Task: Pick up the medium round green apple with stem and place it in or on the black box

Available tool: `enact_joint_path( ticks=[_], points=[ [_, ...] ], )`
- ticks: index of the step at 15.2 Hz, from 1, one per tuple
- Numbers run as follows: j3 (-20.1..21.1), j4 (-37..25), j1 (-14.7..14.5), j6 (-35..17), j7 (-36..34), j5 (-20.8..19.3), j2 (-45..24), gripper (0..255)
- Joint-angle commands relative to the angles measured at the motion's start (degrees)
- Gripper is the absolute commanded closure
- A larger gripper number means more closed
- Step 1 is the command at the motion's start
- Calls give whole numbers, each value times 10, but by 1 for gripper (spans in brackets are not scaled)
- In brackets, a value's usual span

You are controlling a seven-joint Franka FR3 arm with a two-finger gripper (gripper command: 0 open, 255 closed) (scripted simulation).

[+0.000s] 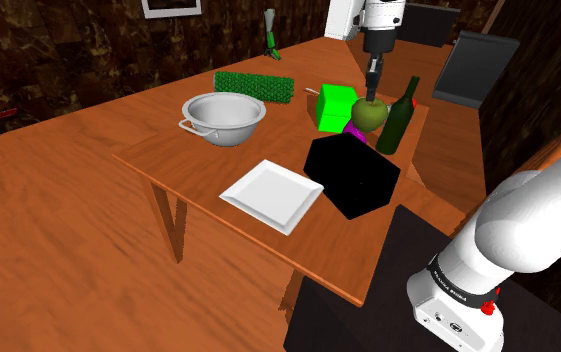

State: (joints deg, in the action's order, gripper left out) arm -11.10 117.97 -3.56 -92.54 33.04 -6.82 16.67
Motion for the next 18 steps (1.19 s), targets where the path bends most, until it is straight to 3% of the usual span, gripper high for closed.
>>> enact_joint_path(
  ticks=[1,13,18],
  points=[
    [-1,16,1,-15,0,-1,1,255],
    [-6,102,2,-114,-5,-3,-12,255],
    [-6,102,2,-114,-5,-3,-12,255]
  ],
)
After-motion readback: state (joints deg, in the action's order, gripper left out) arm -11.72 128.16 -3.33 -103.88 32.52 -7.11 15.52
